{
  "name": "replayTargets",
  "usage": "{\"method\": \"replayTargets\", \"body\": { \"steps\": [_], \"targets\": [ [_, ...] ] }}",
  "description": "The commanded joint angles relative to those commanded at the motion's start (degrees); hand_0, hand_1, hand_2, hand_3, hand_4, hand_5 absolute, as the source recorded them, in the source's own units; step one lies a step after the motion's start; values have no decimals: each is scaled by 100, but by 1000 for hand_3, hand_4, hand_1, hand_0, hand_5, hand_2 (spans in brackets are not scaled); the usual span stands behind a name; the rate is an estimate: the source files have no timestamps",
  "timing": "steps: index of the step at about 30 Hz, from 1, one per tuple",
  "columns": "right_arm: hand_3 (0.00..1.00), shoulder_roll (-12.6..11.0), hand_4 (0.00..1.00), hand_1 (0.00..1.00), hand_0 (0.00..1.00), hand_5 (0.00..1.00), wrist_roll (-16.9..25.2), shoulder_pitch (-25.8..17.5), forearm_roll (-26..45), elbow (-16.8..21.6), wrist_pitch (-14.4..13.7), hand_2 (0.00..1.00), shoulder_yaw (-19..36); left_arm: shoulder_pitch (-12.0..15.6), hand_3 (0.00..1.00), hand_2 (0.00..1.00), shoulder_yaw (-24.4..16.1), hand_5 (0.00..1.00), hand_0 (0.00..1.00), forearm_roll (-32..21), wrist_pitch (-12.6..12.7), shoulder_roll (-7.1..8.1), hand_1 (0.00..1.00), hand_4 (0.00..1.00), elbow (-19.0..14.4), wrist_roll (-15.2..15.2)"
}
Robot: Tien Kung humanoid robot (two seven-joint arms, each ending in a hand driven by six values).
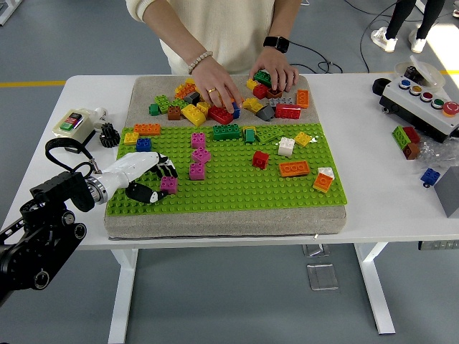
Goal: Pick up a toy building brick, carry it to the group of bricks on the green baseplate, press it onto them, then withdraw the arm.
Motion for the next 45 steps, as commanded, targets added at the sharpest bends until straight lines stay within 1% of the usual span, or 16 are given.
{"method": "replayTargets", "body": {
  "steps": [2,3,8,9,20,21,32,33,36,38,39,42,44,45],
  "targets": [
    [654,0,909,680,747,490,-2,-4,-2,0,0,725,2,-2,562,583,-11,2,642,5,-5,1,610,681,0,-6],
    [655,-1,909,680,747,491,-3,-5,-3,0,0,725,3,-3,597,601,-14,22,682,6,-6,1,644,796,-1,-8],
    [655,1,909,680,747,491,-1,-2,-2,0,2,725,3,-27,597,601,-41,22,682,29,-15,-1,644,796,-1,-15],
    [654,1,909,680,747,491,1,1,2,0,2,725,-1,-34,620,612,-48,58,711,38,-20,0,669,869,-1,-19],
    [654,1,909,680,747,491,0,4,11,0,-4,725,3,-54,633,618,-76,71,717,43,-70,1,684,887,-7,-19],
    [653,2,909,680,747,490,1,4,12,0,-5,725,2,-55,639,622,-79,58,716,39,-68,1,676,876,-10,-20],
    [653,9,909,680,747,490,9,7,27,0,-9,725,-4,-57,640,623,-96,61,718,-8,-44,-8,669,863,-82,-32],
    [654,9,910,680,747,491,8,7,31,0,-11,725,-3,-47,642,624,-109,78,720,-12,-51,-5,682,884,-114,-32],
    [654,8,910,680,747,491,5,0,30,0,-7,725,2,-12,642,624,-146,78,720,-20,-83,5,682,884,-222,-25],
    [654,8,910,680,747,491,1,-7,31,0,-3,725,6,47,642,624,-205,78,720,-21,-122,17,682,884,-389,-7],
    [652,8,909,680,747,490,1,-8,31,0,-2,726,7,59,646,633,-218,114,734,-20,-132,20,698,929,-426,-3],
    [652,8,909,680,747,490,3,-9,39,0,0,726,4,176,646,633,-320,114,734,-3,-239,66,698,929,-731,61],
    [652,8,909,680,747,490,4,-11,38,0,-1,726,4,238,646,633,-342,114,734,-24,-279,107,698,929,-869,93],
    [652,8,909,680,747,490,4,-12,39,0,0,725,2,275,612,736,-350,436,819,-35,-299,133,755,998,-945,108]
  ]
}}
